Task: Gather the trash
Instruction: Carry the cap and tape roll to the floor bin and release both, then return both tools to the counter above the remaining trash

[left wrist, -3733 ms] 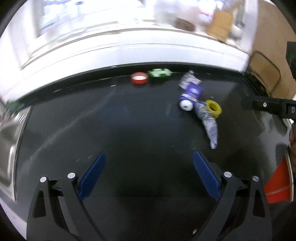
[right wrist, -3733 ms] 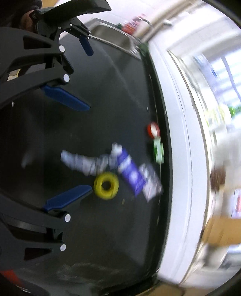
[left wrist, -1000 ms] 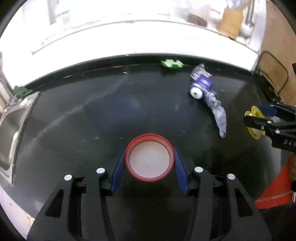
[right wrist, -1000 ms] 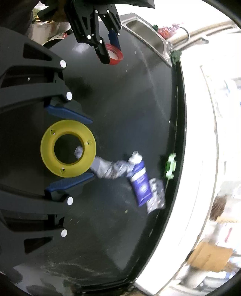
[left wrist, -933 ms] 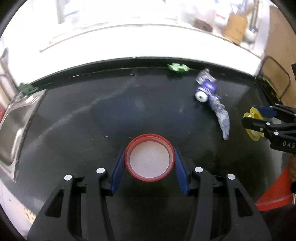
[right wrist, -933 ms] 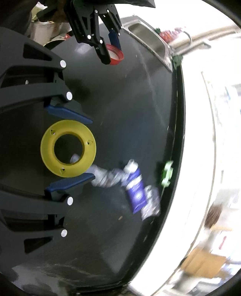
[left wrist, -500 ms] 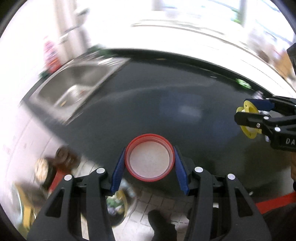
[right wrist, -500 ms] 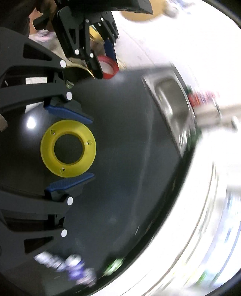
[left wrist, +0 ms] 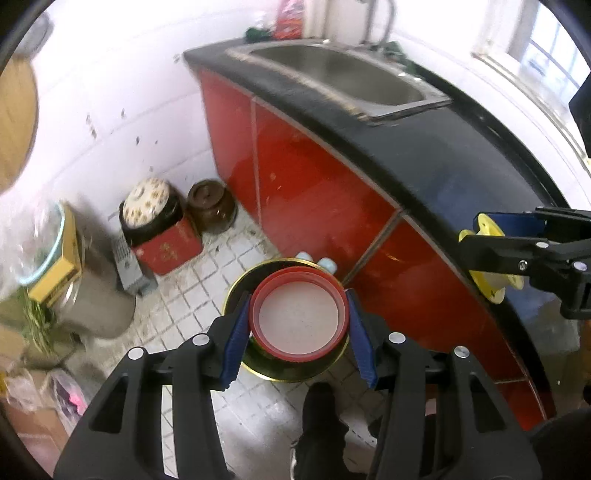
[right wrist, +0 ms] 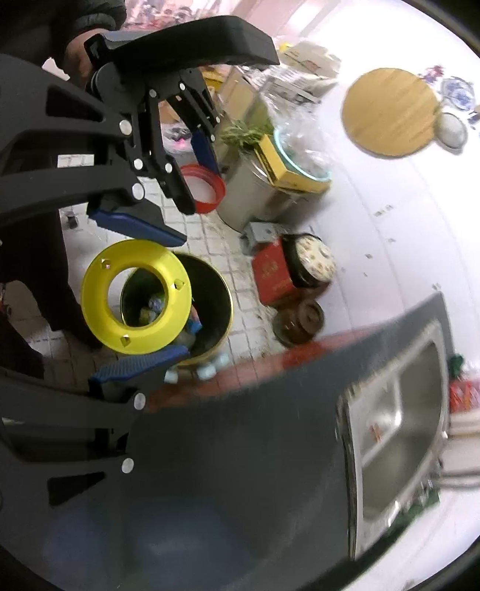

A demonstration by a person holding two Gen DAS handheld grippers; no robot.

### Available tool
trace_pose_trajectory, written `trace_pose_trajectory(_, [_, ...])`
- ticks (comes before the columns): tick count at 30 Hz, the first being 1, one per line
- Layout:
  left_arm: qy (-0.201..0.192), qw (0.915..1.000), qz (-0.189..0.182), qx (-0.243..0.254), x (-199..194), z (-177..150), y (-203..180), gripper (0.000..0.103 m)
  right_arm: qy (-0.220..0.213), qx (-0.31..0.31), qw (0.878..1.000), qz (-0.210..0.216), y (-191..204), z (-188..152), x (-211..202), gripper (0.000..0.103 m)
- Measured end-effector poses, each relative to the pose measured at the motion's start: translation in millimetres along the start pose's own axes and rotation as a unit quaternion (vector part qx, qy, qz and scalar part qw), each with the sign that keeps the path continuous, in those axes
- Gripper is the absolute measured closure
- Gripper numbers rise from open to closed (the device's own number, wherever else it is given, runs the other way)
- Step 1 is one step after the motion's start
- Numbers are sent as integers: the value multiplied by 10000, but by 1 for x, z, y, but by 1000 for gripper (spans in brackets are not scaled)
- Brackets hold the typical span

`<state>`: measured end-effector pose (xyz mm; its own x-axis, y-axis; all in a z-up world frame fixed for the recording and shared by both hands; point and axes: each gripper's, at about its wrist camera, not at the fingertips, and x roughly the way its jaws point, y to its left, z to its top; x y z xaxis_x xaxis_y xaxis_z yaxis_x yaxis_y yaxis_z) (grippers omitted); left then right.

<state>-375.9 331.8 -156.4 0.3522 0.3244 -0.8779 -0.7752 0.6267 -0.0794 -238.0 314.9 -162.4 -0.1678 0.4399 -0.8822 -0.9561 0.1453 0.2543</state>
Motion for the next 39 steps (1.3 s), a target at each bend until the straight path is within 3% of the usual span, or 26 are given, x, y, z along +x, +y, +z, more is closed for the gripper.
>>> trace_pose_trajectory(13, [72, 9997, -202, -94, 29, 4, 28, 53, 280, -138, 9995, 39, 25, 38, 46, 48])
trace_pose_trajectory(14, [87, 9997, -209, -99, 31, 5, 28, 49, 304, -139, 9994, 25, 26, 41, 48, 44])
trace_pose_trajectory(15, [107, 9997, -166, -122, 32, 5, 28, 29, 322, -118, 9994, 31, 26, 43, 50, 38])
trace_pose_trajectory(16, [86, 9998, -115, -146, 32, 6, 29, 21, 315, -92, 9995, 34, 25, 44, 50, 37])
trace_pose_trajectory(25, [21, 9999, 7, -105, 27, 10, 23, 21, 200, 64, 9998, -20, 10, 40, 37, 35])
trace_pose_trajectory(27, [13, 10000, -23, -29, 25, 13, 15, 21, 92, 233, 9996, -92, -2, 34, 23, 28])
trace_pose_trajectory(33, [-177, 9967, -379, 697, 16, 37, -51, 16, -573, 1065, 9905, -650, -71, -10, -53, 26])
trace_pose_trajectory(35, [-243, 9916, -611, 1112, 14, 48, -88, 16, -787, 1351, 9831, -951, -96, -31, -82, 26])
trace_pose_trajectory(39, [-309, 9740, -1125, 1942, 11, 63, -170, 16, -1259, 1989, 9549, -1811, -146, -92, -152, 26])
